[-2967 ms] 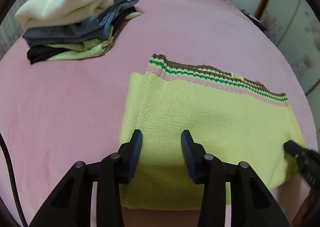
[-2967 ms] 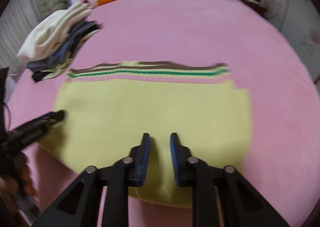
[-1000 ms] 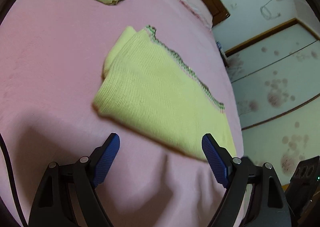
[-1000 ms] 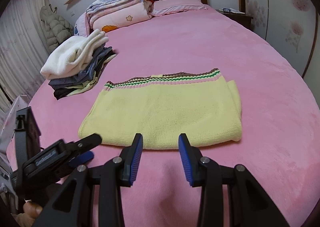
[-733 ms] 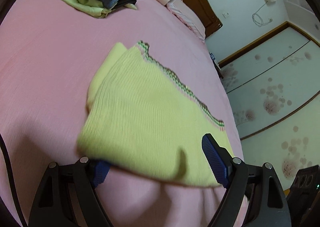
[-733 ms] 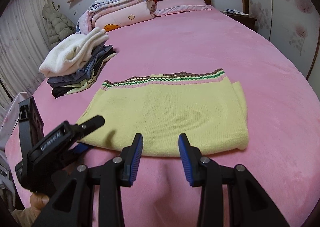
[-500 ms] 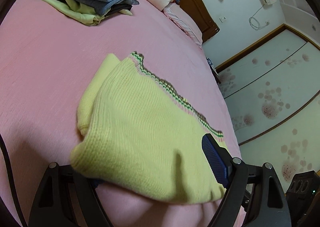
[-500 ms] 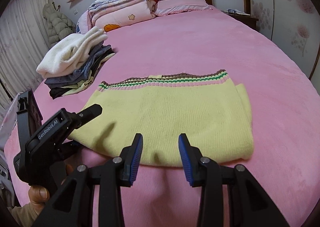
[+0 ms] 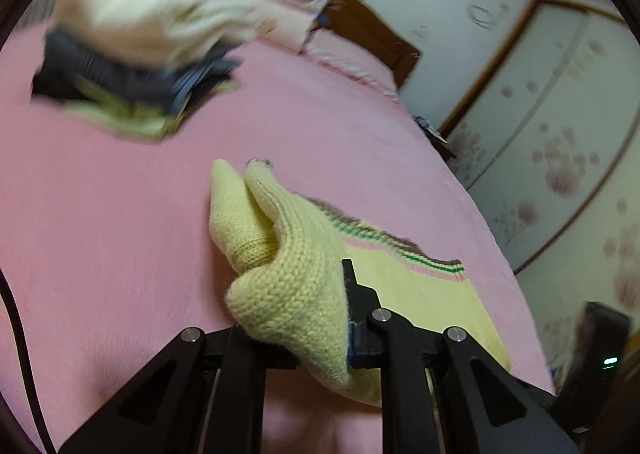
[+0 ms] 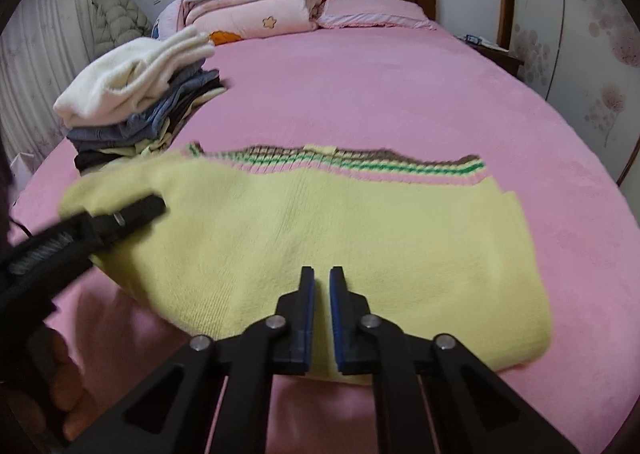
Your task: Fold large clothes
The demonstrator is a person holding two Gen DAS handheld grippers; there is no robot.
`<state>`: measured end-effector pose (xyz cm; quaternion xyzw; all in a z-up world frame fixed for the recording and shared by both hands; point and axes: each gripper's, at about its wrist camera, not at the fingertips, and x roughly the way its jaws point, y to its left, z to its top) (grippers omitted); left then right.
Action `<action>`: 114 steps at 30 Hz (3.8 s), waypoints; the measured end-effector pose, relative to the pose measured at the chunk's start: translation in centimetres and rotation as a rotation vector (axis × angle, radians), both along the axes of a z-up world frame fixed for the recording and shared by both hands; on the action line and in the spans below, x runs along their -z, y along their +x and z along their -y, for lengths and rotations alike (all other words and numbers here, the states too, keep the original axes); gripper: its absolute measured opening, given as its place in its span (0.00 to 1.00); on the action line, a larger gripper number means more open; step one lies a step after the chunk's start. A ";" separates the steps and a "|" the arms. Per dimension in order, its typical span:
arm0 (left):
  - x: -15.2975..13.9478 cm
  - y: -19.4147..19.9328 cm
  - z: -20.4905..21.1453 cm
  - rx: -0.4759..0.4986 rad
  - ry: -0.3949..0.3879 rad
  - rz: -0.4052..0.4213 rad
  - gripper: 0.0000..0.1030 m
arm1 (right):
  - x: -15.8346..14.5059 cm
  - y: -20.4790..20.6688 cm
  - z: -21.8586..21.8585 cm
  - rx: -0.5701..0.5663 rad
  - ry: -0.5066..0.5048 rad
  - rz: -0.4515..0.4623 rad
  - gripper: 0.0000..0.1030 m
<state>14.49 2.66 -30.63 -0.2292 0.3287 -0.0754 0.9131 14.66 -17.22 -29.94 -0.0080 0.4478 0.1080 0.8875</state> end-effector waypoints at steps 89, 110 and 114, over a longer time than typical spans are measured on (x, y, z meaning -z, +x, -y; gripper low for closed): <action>-2.2 6.3 5.4 0.251 0.003 -0.263 0.75 | -4.1 5.5 15.8 0.180 0.697 -0.269 0.21; 0.4 6.0 7.1 0.276 0.111 -0.302 0.76 | 0.6 2.2 16.0 0.211 0.372 -0.202 0.24; -0.7 5.9 7.1 0.277 0.130 -0.292 0.76 | -1.3 2.1 15.2 0.168 0.286 -0.212 0.32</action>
